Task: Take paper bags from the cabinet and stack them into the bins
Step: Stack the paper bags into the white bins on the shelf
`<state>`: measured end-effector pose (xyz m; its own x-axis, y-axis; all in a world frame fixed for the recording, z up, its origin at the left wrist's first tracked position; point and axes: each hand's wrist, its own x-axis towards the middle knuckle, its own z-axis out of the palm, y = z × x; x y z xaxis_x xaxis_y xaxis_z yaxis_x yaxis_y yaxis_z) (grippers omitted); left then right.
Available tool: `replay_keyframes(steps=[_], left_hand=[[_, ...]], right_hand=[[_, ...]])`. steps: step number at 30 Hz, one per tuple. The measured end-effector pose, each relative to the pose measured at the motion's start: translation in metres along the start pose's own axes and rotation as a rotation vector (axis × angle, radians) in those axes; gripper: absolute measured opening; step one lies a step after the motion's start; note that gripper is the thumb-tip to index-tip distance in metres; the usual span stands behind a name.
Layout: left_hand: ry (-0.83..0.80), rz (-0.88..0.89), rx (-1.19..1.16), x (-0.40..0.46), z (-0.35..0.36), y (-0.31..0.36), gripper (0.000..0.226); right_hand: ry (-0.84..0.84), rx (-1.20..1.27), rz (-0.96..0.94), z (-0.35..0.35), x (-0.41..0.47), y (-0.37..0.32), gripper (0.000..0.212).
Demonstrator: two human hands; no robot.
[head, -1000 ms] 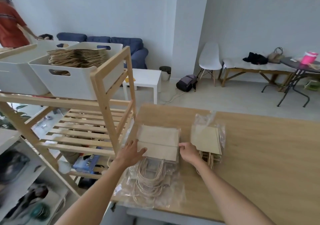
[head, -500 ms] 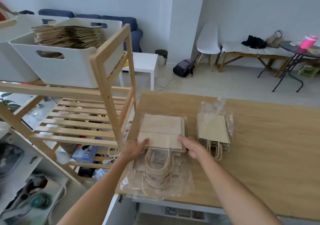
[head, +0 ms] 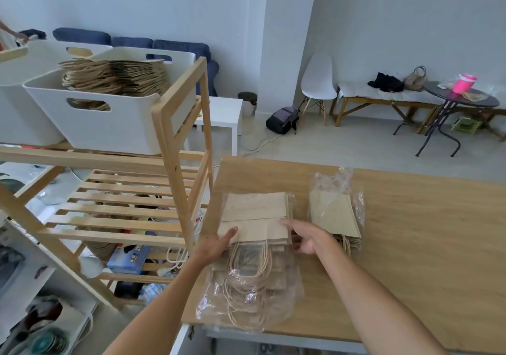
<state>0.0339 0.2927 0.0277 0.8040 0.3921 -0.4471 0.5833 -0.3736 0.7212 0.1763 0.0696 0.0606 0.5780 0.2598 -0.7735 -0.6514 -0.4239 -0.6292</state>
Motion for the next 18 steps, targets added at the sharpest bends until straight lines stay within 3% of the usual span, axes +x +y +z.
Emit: replay_keyframes(steps=[7, 12, 15, 18], left_hand=[[-0.088, 0.041, -0.277, -0.007, -0.007, 0.005, 0.083], [-0.149, -0.024, -0.477, -0.005, -0.009, 0.0, 0.075], [-0.144, -0.079, -0.622, 0.004, -0.006, -0.011, 0.083], [-0.183, -0.116, -0.653, 0.017, -0.003, -0.02, 0.083]], right_hand=[[-0.061, -0.05, -0.01, 0.009, 0.039, 0.018, 0.13], [-0.074, -0.081, 0.008, 0.026, 0.001, 0.022, 0.12], [-0.064, -0.018, 0.005, 0.011, 0.065, 0.046, 0.127], [-0.043, 0.016, 0.053, 0.017, 0.054, 0.042, 0.106]])
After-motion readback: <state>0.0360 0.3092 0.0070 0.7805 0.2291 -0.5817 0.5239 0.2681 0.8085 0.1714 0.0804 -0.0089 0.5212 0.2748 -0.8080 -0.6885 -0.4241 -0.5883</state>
